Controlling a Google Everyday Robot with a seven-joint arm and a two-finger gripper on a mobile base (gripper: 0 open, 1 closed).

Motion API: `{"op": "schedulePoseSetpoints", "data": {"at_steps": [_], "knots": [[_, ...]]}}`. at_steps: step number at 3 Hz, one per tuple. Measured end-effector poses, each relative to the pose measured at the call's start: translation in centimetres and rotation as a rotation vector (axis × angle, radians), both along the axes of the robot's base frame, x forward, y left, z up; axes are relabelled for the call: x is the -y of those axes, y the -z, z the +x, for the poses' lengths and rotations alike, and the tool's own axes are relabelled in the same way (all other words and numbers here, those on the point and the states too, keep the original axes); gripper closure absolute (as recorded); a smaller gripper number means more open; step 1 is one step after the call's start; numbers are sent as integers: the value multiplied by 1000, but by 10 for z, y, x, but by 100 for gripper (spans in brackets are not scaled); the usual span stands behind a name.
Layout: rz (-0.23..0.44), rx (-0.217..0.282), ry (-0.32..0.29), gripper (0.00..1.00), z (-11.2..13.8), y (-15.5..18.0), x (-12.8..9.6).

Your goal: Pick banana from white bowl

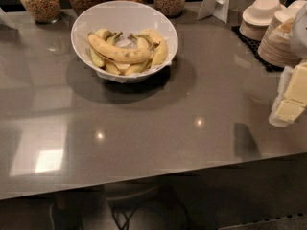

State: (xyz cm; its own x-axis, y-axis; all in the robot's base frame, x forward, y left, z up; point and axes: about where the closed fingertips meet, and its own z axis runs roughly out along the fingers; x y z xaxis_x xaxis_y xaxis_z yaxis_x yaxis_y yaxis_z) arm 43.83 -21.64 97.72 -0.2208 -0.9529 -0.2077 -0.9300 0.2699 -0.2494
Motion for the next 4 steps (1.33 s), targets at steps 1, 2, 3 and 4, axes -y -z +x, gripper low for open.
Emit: {"op": "schedulePoseSetpoints", "data": {"at_steps": [1,2,3,4], "knots": [[1,0,0,0,0,0,0],[49,27,-7,0,8,-3,-9],[139,63,-37,0,30,-2,-34],[243,112,-63,0,60,-3,-62]]}}
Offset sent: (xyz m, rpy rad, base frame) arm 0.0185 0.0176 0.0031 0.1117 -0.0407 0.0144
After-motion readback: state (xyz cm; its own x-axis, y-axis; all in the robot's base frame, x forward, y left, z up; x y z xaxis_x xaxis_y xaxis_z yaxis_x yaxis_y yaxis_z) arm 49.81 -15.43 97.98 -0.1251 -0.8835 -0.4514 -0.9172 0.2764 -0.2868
